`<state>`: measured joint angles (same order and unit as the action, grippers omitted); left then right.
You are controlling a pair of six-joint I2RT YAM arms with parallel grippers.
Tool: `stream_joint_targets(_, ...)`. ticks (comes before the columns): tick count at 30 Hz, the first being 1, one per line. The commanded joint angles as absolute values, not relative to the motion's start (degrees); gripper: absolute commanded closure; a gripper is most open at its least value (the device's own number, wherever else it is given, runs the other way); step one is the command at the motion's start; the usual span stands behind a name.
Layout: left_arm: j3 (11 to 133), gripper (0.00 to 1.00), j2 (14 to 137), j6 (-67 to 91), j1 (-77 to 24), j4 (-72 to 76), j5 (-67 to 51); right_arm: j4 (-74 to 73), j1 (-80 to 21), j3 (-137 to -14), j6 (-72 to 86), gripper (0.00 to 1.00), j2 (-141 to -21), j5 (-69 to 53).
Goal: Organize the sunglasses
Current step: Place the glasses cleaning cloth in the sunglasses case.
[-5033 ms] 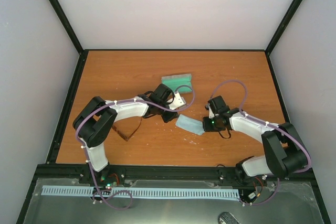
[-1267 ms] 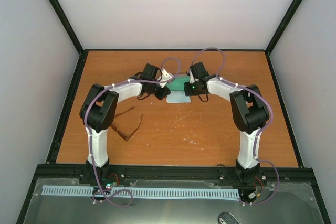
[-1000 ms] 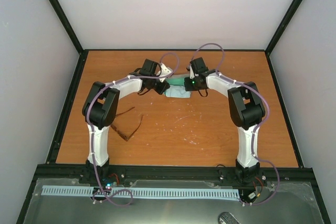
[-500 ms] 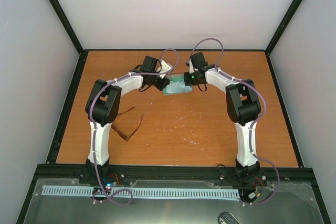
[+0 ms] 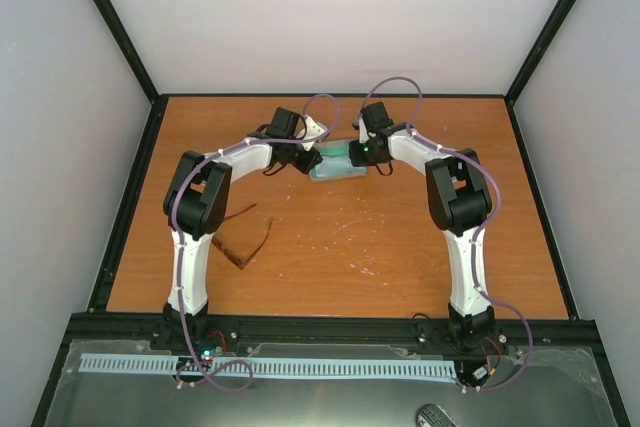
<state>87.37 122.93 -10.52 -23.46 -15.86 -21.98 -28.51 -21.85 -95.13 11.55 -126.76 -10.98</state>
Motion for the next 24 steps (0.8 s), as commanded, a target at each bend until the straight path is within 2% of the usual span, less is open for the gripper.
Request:
stream_joint_targets(1,88.04,0.9,123.19,-10.29,-22.94,-16.72,-21.27,-29.26,-21.71,-96.22,11.54,0.86,-126.25,-10.43)
stream_joint_targets(8,86.04,0.86,121.45,-10.63,-22.94,-16.2,-20.43,-28.2,-21.77,-94.02,12.59,0.81,-123.5,-10.03)
stream_joint_targets(15,81.95,0.77,118.69,-9.92,-22.9,-14.83,-20.17,-26.87,-22.02,-90.14,13.39,0.74,-119.67,-9.43)
stream_joint_targets(18,80.07,0.67,117.0,-9.59,-22.94,-14.2,-19.76,-26.34,-22.36,-88.41,13.85,0.68,-117.77,-8.88)
stream_joint_targets(22,77.78,0.45,114.7,-9.19,-22.94,-13.27,-18.74,-25.88,-22.72,-86.25,14.61,0.6,-114.75,-7.85)
stream_joint_targets(24,76.94,0.41,113.46,-9.08,-22.94,-12.98,-18.32,-25.93,-22.87,-85.02,15.27,0.56,-112.8,-7.15)
